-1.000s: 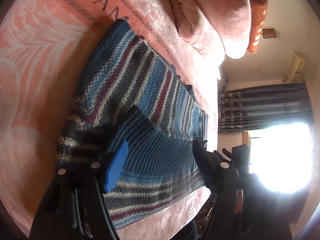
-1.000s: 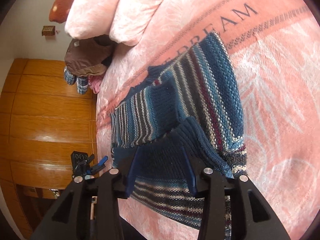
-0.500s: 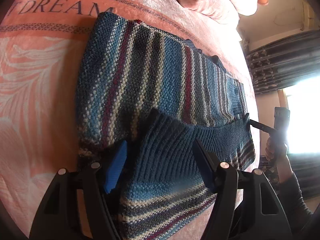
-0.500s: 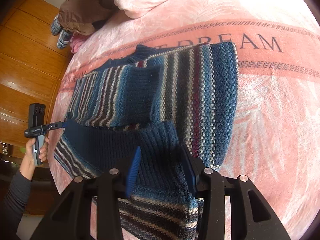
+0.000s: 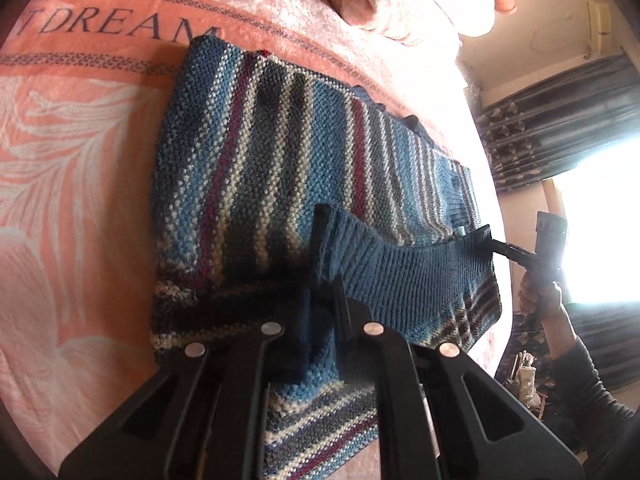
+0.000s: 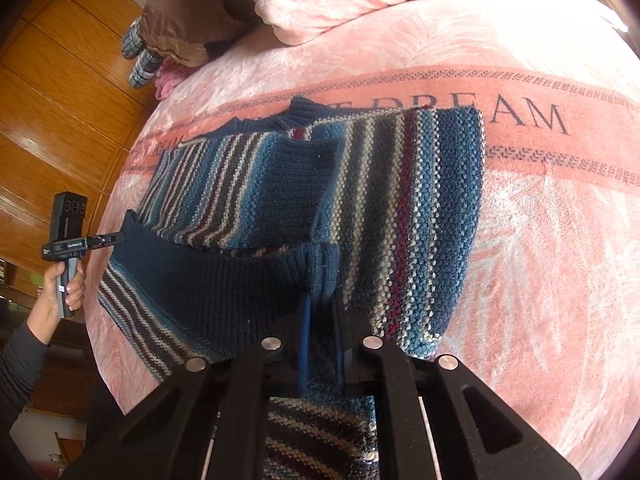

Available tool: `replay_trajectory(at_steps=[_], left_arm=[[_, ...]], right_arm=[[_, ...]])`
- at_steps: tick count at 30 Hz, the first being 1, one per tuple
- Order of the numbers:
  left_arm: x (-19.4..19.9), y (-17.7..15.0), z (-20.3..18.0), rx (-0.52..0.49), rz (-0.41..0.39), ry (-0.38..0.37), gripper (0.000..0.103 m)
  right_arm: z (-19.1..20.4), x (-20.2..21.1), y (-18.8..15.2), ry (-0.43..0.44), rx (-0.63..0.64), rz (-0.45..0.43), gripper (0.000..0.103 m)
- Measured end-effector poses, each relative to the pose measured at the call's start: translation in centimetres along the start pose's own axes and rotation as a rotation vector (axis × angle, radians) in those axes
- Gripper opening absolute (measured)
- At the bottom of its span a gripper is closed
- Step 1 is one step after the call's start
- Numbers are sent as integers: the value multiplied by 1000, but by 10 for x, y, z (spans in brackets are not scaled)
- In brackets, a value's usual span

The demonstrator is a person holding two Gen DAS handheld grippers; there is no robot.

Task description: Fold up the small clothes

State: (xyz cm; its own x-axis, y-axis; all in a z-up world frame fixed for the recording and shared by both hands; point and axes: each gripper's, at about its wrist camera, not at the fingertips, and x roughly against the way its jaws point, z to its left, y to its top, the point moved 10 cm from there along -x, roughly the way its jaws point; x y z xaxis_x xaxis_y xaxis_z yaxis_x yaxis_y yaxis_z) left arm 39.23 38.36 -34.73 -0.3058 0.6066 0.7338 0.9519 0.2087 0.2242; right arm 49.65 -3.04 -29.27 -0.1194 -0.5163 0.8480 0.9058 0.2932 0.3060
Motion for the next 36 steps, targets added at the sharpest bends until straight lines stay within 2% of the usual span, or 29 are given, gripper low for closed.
replay_trajectory(at_steps=[6,10,14,21,27,32,36], left_arm=[[38,14,-37,-72,-90,-45,7],[58,40,-53,-98,-154,-50,7],[65,71,-60,-111,-177,-34,7],[54,131,-60,-104,-181,10,7],[30,179,-37,-50,-163,73,7],[-23,183,15,78,-33,178,7],[-30,192,27,136,-47,155,7]], right_arm=[[24,47,12,18,31,-90,9],[30,74,32,11,33,-156,9],[28,89,59,-10,24,-195,8],[10,78,109,-61,-29,-203,8],[-19,47,153,-119,-102,-186,8],[-46,-12,160,-224,-128,-68,8],[-58,-28,168,-261,-152,-55,8]])
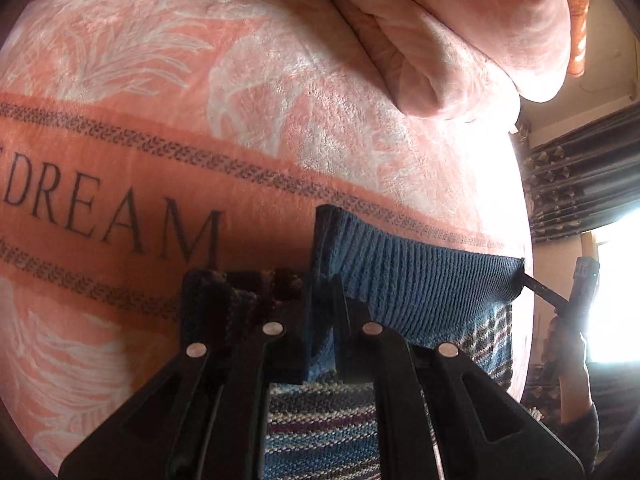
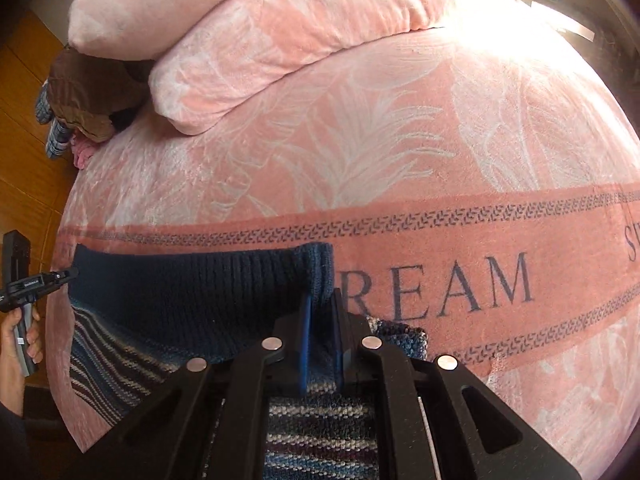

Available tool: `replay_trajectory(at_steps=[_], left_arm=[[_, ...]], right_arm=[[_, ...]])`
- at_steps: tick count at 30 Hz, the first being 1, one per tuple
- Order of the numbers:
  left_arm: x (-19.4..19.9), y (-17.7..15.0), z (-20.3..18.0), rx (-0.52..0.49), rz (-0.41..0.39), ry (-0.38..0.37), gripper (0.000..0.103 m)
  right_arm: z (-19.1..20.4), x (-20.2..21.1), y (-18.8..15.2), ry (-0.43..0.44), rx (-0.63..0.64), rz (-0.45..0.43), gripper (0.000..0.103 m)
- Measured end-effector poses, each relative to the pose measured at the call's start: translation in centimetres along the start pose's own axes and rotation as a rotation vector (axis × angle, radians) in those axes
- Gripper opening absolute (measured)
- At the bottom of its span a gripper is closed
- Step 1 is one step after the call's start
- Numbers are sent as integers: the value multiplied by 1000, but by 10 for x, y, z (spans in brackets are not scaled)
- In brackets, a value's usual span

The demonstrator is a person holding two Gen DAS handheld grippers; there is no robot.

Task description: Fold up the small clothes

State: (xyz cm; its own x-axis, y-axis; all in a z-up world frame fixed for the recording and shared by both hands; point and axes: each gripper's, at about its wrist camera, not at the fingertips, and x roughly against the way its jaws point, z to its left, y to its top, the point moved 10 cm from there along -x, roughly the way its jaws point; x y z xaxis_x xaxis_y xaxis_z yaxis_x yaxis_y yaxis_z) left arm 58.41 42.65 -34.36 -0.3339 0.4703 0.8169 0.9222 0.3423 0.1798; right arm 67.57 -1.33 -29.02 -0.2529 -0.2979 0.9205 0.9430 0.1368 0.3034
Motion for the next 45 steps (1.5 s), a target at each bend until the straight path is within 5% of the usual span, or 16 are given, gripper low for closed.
replay_trajectory(at_steps=[8,20,23,25,26,28,31,35,36,38,40,42,45], left_arm=[[7,19,-8,-16,-45,-30,7],[-47,11,34,59,29,7,8],[-40,12,35,55,-1,43,15],[-18,17,31,16,-87,131,27],[-6,17,24,-9,-125,141,24],[7,7,-3,-57,-146,41,24],[0,-13,-32,-134,-97,-76,24],[-34,-27,-5,-97,-15,19,21],[-38,-28,6,-75,-9,38,2],[-38,-24,12,-47,0,15,2],[-21,-22,5,-56,-37,36,1],[-1,-28,-21,-107,-63,-41,12],[15,-64,-58,-144,-45,-203,12]], right_arm=[[2,0,22,-2,-1,-35,8],[-18,-63,7,-44,-34,47,9],[-17,-69,3,-71,-6,41,15],[-14,-58,4,-74,-10,14,29],[-13,-47,7,-65,-17,-24,32],[-7,-25,10,-5,-31,-88,32],[9,-17,-4,73,-14,-63,32],[13,-42,-28,62,7,20,30],[9,-50,-33,57,0,32,26],[0,-56,-35,46,1,19,15],[-1,-44,-34,73,-61,11,15],[13,-22,-41,143,-73,-25,22],[48,-1,-72,247,-30,-28,22]])
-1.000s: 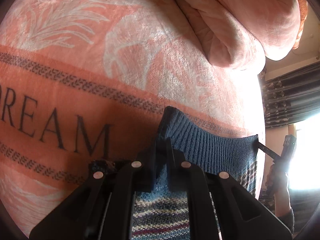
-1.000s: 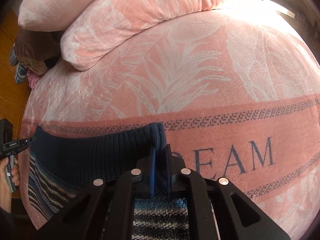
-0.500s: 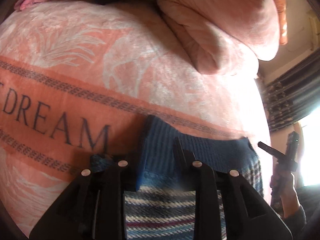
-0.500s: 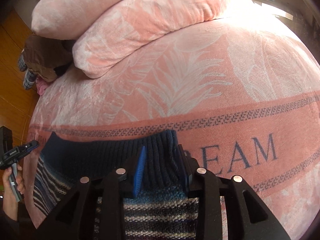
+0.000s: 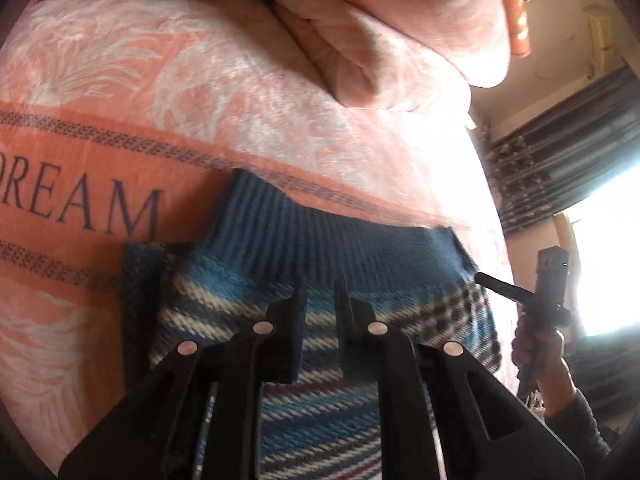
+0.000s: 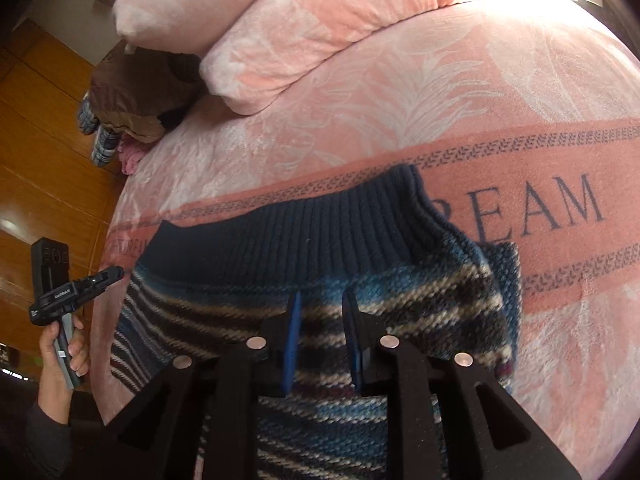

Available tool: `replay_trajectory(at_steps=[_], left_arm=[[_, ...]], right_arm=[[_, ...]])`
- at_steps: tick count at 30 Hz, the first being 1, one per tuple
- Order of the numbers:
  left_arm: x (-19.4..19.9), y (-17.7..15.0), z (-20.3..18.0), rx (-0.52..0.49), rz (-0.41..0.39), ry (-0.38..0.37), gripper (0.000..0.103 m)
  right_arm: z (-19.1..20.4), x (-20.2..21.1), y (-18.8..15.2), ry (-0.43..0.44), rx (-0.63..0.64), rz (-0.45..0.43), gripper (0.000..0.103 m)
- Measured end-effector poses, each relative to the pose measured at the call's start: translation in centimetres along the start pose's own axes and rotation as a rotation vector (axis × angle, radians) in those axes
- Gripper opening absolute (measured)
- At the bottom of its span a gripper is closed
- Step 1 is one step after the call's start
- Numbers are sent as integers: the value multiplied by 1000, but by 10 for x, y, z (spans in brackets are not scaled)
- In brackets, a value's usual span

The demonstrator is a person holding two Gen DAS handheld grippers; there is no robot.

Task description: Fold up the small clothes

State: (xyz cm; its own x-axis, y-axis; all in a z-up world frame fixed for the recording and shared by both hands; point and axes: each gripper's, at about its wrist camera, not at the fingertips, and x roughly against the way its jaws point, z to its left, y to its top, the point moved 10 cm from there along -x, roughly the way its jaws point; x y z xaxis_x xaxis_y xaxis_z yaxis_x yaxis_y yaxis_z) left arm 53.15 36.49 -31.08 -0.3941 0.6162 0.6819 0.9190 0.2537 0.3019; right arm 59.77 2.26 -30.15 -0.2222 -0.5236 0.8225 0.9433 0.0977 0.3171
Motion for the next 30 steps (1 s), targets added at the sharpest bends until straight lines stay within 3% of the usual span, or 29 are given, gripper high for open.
replay_trajectory(at_steps=[1,2,4,5,6,8,9,10,14,15,17,19,21,22,23,24,26,29,30], left_arm=[[-3,-14,-7,-2,22,-25,12],[-11,-28,-8,-21,49,-3,12],[-29,-47,13,-29,95,113,13],[-37,-54,30,-19,121,178,13],[-38,-57,40,5,123,178,3],[-25,-53,43,54,82,169,1],[-15,-53,35,35,55,173,2],[-8,-56,19,6,35,131,11],[-13,-98,-46,-41,77,-101,12],[-23,-109,-50,-44,94,-107,14],[-49,-122,-38,-34,124,-7,18],[-68,-131,-17,9,160,47,11],[-67,-130,-14,47,155,33,8],[-61,-128,-18,46,144,18,12],[-51,-125,-24,37,123,-10,16],[-39,-122,-31,23,95,-41,28],[-17,-113,-32,18,32,-67,34],[-10,-106,5,81,15,16,36],[-17,-109,22,112,43,44,35]], right_arm=[[9,-4,-13,14,14,17,22],[13,-11,-24,13,26,33,22],[10,-29,-37,-25,37,56,19],[6,-34,-38,-49,60,42,13],[3,-34,-38,-56,67,34,9],[4,-23,-38,-63,9,23,10],[11,-13,-41,-67,7,4,17],[26,-5,-47,-21,17,-11,17],[95,-15,-94,138,111,35,17],[103,-27,-104,157,107,62,17],[100,-55,-121,113,88,106,16],[93,-67,-128,90,77,94,10],[94,-54,-130,104,52,110,15],[93,-39,-128,113,51,92,17],[88,-20,-124,120,50,53,20],[78,-1,-124,125,36,23,20],[39,36,-124,99,-16,-52,20],[-40,64,-130,-4,-150,-124,20],[-67,62,-135,-44,-196,-112,12]])
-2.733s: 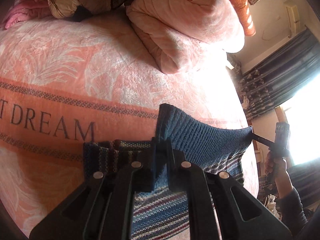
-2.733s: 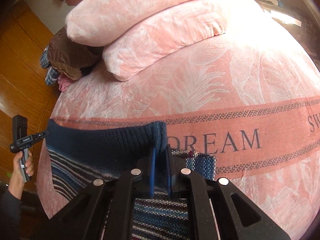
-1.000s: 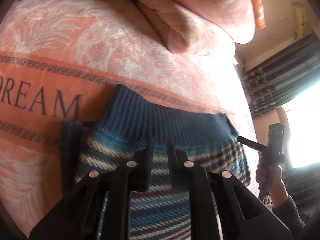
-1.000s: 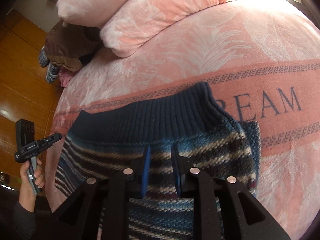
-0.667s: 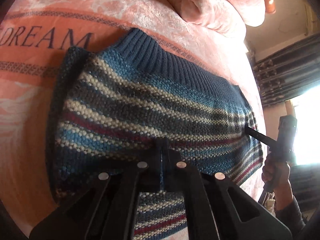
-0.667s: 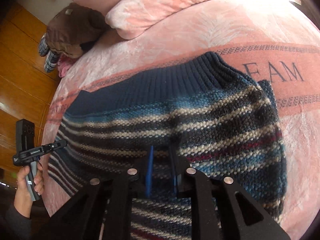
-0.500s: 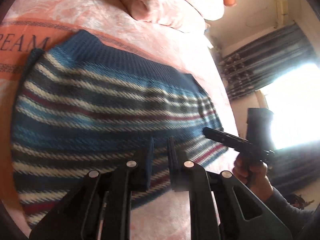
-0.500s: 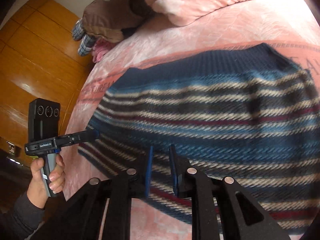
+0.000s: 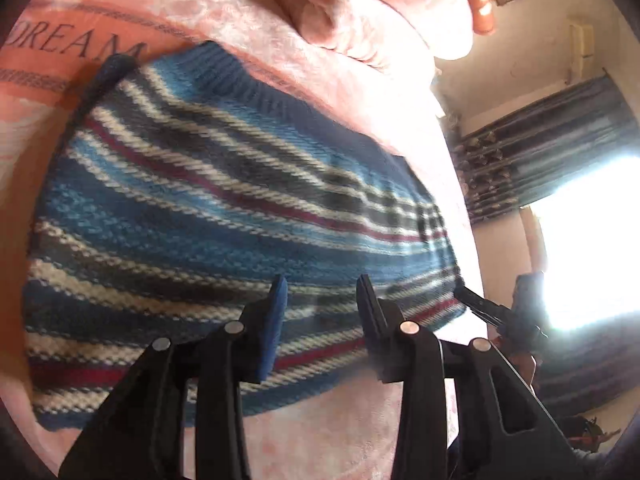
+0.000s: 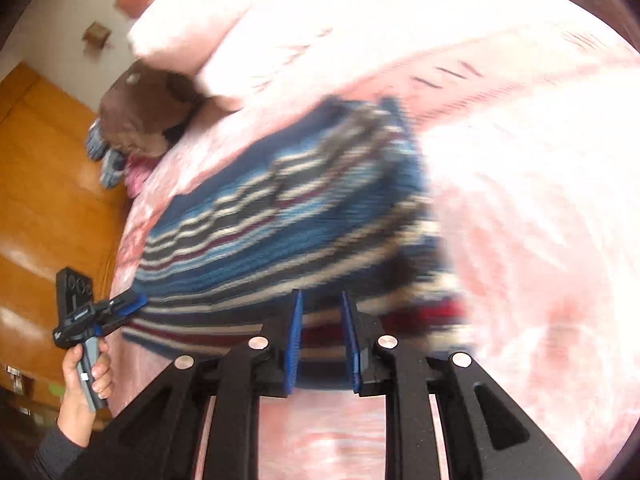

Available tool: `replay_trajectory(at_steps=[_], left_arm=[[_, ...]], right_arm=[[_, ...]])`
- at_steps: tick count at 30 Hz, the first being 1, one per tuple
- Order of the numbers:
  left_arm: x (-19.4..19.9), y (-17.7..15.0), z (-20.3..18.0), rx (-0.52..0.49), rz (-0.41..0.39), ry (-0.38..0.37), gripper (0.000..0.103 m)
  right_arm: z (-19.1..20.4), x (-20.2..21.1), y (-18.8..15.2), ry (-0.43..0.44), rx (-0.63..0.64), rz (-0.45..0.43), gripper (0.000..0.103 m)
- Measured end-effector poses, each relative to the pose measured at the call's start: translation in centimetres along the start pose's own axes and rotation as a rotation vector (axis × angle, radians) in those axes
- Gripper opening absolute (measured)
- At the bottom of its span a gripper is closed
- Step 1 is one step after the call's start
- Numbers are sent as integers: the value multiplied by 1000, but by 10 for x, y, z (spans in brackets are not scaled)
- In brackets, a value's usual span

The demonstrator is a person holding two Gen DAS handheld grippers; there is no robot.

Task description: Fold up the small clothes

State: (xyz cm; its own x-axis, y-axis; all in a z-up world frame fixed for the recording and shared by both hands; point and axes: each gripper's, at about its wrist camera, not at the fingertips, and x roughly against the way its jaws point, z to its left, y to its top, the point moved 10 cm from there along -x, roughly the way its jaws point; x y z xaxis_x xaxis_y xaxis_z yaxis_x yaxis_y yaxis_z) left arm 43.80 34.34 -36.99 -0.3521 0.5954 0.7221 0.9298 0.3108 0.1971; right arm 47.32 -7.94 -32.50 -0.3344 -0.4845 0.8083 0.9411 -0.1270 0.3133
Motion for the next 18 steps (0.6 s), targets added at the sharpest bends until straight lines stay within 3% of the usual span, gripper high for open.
replay_trajectory(at_steps=[1,3,5,6,7,9,10,11,12,13,14,16,18], left_arm=[[-5,0,12,24,19,-8,23],[1,4,19,68,17,-38,12],[29,12,9,66,-54,-113,29],[44,12,8,62,-91,-136,36],[54,11,8,59,-104,-136,37],[56,0,25,41,-79,-41,38],[50,-7,43,31,-44,52,38],[43,-13,58,40,-14,99,36],[41,-16,69,63,-3,87,23],[45,-14,76,92,0,67,17],[50,-12,75,114,3,35,17],[72,-3,65,95,-28,-29,40],[97,13,62,76,-75,-38,55]], right_arm=[[-16,-11,-2,0,-16,31,3],[-28,-18,-2,63,-67,54,0],[-19,-6,6,92,-70,36,4],[-12,3,10,101,-55,6,13],[-12,12,12,105,-49,-16,15],[-20,14,12,92,-66,-17,15],[-30,5,8,50,-65,8,12],[-40,-7,3,-5,-48,36,9],[-43,-11,2,-16,-29,31,9],[-41,-10,4,-33,-18,33,10],[-35,-4,5,-60,-2,28,11],[-10,16,9,-128,113,-25,21],[28,33,0,-213,300,-76,59]])
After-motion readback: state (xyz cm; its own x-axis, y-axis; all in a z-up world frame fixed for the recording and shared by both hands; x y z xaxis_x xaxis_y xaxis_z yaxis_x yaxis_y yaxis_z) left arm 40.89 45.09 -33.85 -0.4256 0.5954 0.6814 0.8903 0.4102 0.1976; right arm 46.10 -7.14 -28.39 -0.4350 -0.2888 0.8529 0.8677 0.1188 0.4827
